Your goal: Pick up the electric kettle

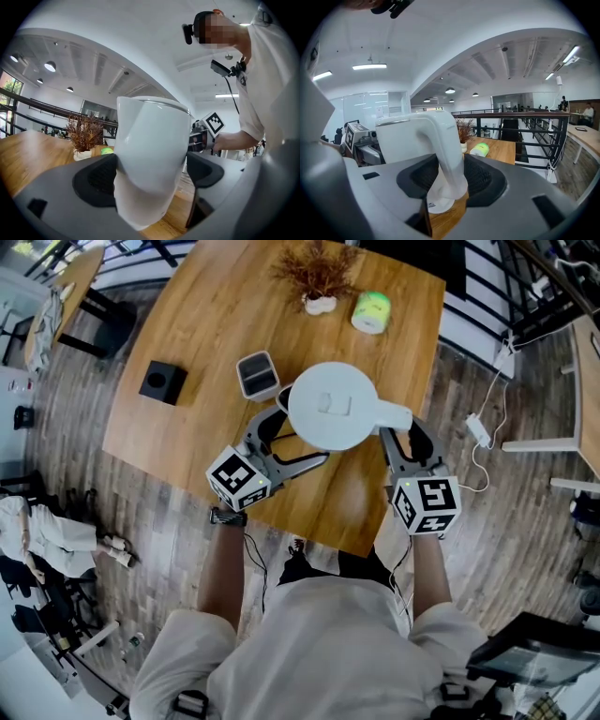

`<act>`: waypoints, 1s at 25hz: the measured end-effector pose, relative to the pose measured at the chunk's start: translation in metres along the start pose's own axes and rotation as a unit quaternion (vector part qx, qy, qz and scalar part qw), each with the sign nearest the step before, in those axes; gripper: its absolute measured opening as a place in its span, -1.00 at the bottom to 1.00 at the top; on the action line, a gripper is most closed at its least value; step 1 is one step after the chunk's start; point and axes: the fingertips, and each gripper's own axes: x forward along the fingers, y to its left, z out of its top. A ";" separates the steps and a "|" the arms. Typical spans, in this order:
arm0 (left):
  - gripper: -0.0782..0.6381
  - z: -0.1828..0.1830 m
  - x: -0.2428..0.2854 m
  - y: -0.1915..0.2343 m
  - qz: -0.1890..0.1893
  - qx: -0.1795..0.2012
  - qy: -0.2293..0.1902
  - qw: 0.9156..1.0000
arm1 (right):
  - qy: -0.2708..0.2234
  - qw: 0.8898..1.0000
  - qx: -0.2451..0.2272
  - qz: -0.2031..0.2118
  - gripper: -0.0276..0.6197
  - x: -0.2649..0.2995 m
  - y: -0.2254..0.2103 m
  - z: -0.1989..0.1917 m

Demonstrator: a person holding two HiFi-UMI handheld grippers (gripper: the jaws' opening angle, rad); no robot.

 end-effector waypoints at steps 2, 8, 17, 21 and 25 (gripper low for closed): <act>0.49 0.007 -0.004 -0.006 0.000 0.002 -0.006 1.000 | -0.005 1.000 0.000 0.002 -0.40 -0.008 0.004 0.005; 0.50 0.024 -0.019 -0.023 -0.003 0.007 -0.025 1.000 | -0.027 1.000 -0.001 -0.003 -0.40 -0.032 0.020 0.019; 0.50 0.047 -0.044 -0.054 -0.013 0.017 -0.044 0.999 | -0.051 0.999 -0.007 -0.006 -0.39 -0.072 0.047 0.036; 0.50 0.059 -0.061 -0.069 -0.015 0.024 -0.050 0.998 | -0.062 0.998 -0.010 -0.008 -0.39 -0.090 0.063 0.045; 0.50 0.067 -0.074 -0.084 -0.018 0.039 -0.042 0.998 | -0.070 0.997 -0.009 -0.012 -0.39 -0.107 0.077 0.049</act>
